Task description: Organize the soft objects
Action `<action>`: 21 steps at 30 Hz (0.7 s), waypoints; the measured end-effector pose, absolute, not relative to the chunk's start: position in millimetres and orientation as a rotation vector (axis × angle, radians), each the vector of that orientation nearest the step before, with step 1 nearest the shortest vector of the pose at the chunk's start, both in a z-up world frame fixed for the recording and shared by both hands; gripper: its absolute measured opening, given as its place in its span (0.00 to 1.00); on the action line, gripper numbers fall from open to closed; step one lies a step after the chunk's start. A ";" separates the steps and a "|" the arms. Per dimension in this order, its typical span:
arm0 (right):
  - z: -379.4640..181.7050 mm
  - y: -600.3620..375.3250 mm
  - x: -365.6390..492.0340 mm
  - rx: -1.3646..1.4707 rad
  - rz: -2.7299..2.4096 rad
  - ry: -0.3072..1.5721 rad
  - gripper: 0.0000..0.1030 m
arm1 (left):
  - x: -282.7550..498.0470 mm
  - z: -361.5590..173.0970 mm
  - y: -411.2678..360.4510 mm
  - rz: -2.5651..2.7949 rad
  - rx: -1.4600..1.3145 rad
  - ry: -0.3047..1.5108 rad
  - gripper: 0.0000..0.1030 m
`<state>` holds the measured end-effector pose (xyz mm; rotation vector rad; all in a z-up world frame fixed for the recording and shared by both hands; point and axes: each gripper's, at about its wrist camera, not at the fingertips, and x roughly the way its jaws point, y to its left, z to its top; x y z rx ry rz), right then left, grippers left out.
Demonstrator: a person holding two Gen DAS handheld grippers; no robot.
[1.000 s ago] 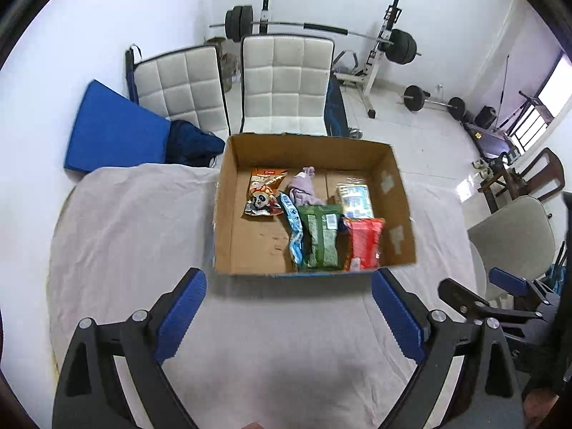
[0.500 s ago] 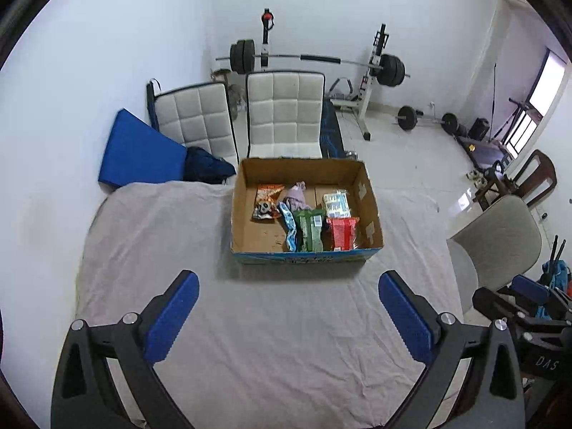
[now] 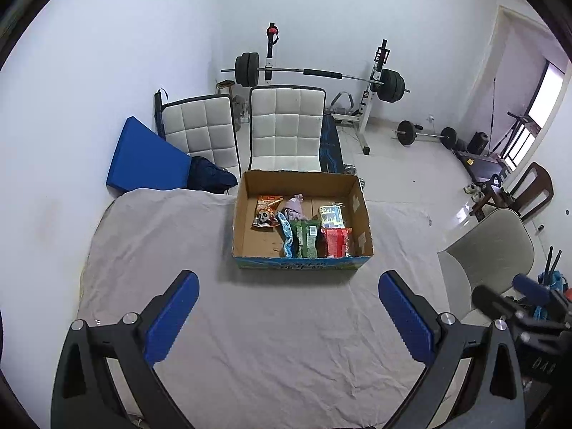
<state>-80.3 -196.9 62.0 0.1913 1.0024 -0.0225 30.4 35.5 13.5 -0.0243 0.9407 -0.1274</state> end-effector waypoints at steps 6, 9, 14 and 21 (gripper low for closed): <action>66.1 -205.8 -63.7 0.174 -0.057 0.965 1.00 | 40.6 9.1 34.1 -0.107 -0.004 0.918 1.00; 63.2 -208.0 -52.8 0.165 -0.071 0.955 1.00 | 53.0 1.2 35.4 -0.080 0.002 0.917 1.00; 54.4 -208.1 -30.9 0.150 -0.091 0.953 1.00 | 63.8 -6.8 36.4 -0.059 0.004 0.917 1.00; 49.0 -204.1 -7.4 0.121 -0.102 0.941 1.00 | 72.9 -8.7 35.1 -0.044 0.018 0.904 1.00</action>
